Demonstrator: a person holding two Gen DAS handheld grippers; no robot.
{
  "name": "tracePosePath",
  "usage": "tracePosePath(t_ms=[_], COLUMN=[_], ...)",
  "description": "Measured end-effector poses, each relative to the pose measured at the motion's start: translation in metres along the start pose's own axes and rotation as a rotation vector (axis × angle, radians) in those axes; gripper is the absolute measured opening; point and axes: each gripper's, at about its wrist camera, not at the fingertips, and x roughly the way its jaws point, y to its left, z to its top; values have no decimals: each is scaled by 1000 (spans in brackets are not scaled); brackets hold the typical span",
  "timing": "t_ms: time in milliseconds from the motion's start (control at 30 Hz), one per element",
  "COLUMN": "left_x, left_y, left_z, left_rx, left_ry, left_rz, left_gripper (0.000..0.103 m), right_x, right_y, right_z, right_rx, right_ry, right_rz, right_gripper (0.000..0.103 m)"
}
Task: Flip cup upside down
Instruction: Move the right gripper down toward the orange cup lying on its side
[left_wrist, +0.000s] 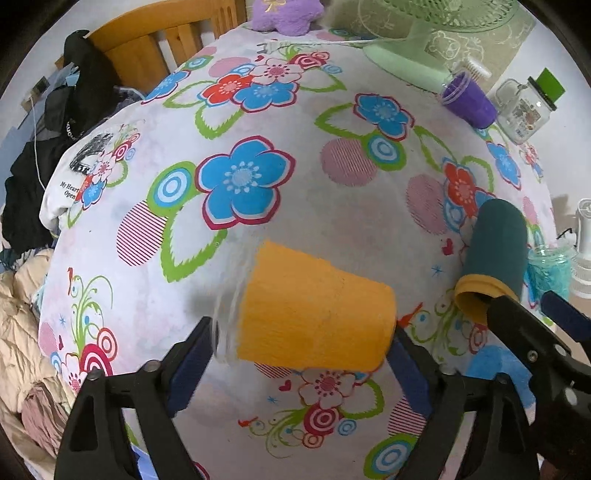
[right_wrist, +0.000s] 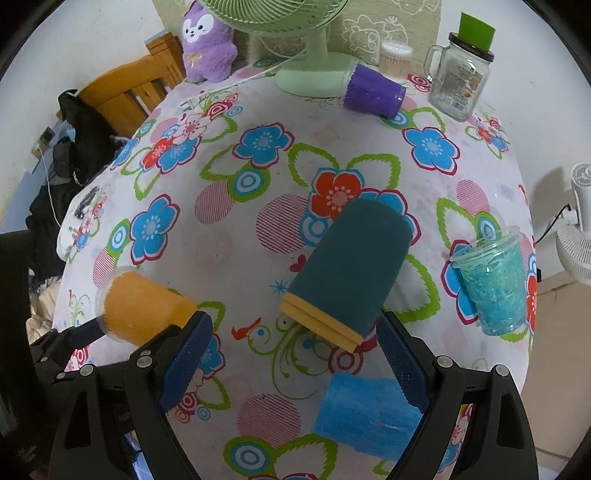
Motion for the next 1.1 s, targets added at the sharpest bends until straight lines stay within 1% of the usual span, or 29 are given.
tracePosePath(t_ms=[67,167,333,467,567,667,767,833,967,1100], left_x=[-9,-21,-52,-73,-83,-85,-87,-87,-80,-70], left_y=[-2,-4,-6,-7,-5,-6,-4,0,9,15], left_z=[-1,1,7,12,16,22,31,36,49,59], left_rx=[17,50,125,208,308,402,516,567,650,721], left_ry=[-16,-37,-86,-128,-149,-158,-163,-166,-161,-153], left_rz=[-1,14,41,42,17,3,-12,-26,-55,-61], left_gripper=[96,97,98,99,99,99,99,99,99,99], right_x=[-6,-18,-42,-54,-59,-62,-65,-62,-54,-38], right_y=[0,-2,-1,3,10,18,27,33,42,52], right_z=[0,1,-2,-7,-11,-14,-20,-24,-30,-36], right_rx=[3,26,94,160,237,301,400,471,591,724], right_ry=[-13,-39,-76,-96,-111,-124,-142,-141,-140,-129], right_rz=[-1,14,44,49,44,38,21,5,-19,-30], right_gripper=[92,92,92,92,92,92,92,92,92,92])
